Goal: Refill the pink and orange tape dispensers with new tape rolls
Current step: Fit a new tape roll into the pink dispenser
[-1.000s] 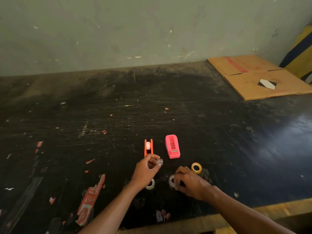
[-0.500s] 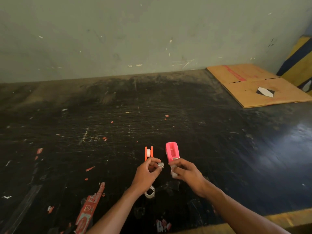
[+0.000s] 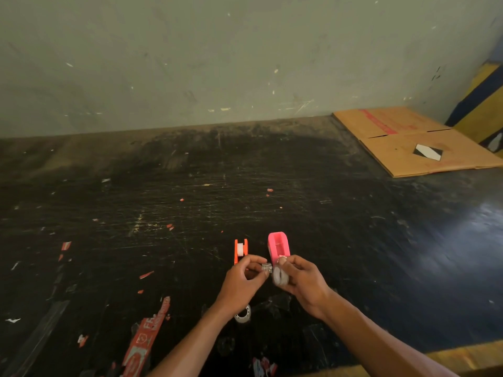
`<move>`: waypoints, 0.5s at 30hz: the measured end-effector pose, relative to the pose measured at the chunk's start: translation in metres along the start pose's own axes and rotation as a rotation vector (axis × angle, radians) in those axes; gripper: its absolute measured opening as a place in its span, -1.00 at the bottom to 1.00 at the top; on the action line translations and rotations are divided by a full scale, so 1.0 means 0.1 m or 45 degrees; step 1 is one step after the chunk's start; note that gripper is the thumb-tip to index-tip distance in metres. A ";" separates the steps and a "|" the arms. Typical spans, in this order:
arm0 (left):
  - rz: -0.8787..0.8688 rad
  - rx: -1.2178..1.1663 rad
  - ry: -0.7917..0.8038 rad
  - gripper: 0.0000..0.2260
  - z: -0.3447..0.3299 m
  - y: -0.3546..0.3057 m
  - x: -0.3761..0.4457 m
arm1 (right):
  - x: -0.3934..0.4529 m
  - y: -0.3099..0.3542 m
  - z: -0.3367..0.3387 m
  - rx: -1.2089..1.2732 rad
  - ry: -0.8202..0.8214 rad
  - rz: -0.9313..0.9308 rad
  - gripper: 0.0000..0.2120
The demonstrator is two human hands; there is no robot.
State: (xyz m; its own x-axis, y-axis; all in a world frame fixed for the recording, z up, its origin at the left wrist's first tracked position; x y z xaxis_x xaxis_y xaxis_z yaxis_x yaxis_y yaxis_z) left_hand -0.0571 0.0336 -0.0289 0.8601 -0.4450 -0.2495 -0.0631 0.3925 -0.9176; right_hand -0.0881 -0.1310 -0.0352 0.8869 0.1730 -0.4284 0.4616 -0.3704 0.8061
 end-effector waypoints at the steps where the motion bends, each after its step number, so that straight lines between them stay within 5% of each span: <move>1: -0.005 -0.003 0.014 -0.81 -0.02 -0.02 -0.01 | 0.00 0.01 0.00 -0.005 -0.009 0.008 -0.82; 5: -0.033 -0.025 0.046 -0.83 -0.07 -0.06 -0.03 | 0.01 0.02 0.00 -0.027 -0.073 0.051 -0.71; 15: -0.049 -0.068 0.085 -0.83 -0.16 -0.04 -0.07 | 0.01 0.04 0.01 -0.180 -0.269 0.122 -0.81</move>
State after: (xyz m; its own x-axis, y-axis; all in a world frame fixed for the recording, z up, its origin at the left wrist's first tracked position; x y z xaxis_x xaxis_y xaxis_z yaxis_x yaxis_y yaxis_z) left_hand -0.0703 0.0222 -0.0280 0.8267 -0.5126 -0.2319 -0.0588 0.3313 -0.9417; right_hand -0.0853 -0.1333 -0.0327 0.9099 -0.0568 -0.4109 0.3868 -0.2422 0.8898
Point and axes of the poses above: each hand's wrist, its own x-axis towards the middle knuckle, its own z-axis out of the back of the hand, y = z × x, the point moved 3 cm from there along x, towards the middle knuckle, and after that the axes turned 10 degrees about y, right-handed, at the moved point
